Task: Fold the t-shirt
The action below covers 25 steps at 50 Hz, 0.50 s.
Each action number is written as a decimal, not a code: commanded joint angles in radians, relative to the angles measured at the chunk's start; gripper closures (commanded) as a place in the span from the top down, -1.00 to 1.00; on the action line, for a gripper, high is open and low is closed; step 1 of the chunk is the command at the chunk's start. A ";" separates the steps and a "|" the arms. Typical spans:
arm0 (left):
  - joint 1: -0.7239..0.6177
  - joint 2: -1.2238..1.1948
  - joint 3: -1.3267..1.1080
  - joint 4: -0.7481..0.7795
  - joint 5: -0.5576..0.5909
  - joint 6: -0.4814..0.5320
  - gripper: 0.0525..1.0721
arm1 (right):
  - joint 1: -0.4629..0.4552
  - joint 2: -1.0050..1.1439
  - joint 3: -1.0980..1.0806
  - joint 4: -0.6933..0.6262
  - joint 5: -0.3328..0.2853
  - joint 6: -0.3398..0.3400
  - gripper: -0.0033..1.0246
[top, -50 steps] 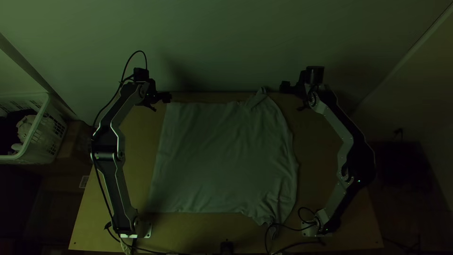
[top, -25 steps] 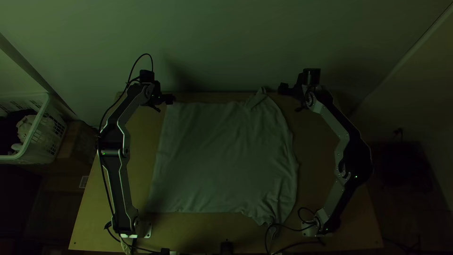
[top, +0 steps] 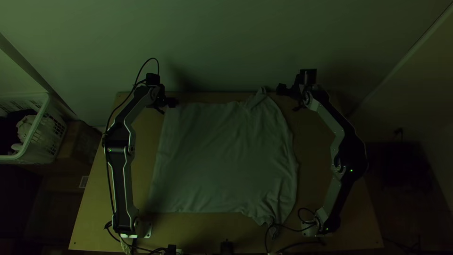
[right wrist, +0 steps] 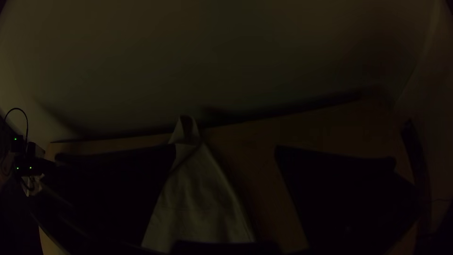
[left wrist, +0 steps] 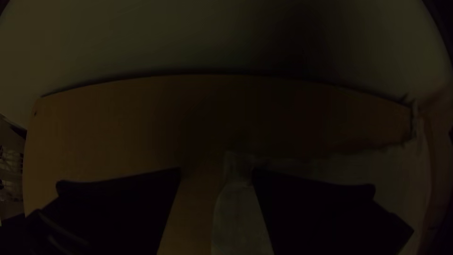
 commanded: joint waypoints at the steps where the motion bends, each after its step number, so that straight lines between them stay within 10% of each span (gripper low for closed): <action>1: -0.015 0.041 0.022 -0.016 -0.003 0.003 0.45 | 0.004 0.071 0.092 -0.061 -0.002 0.017 0.87; 4: -0.018 0.046 0.022 -0.017 -0.003 0.000 0.35 | 0.006 0.113 0.156 -0.125 0.000 0.017 0.86; 9: -0.019 0.044 0.026 0.004 -0.001 -0.015 -0.95 | 0.006 0.190 0.266 -0.210 0.000 0.017 0.72; 25: -0.013 0.026 0.034 0.003 -0.001 -0.027 -0.95 | 0.012 0.334 0.455 -0.357 0.003 0.015 -0.04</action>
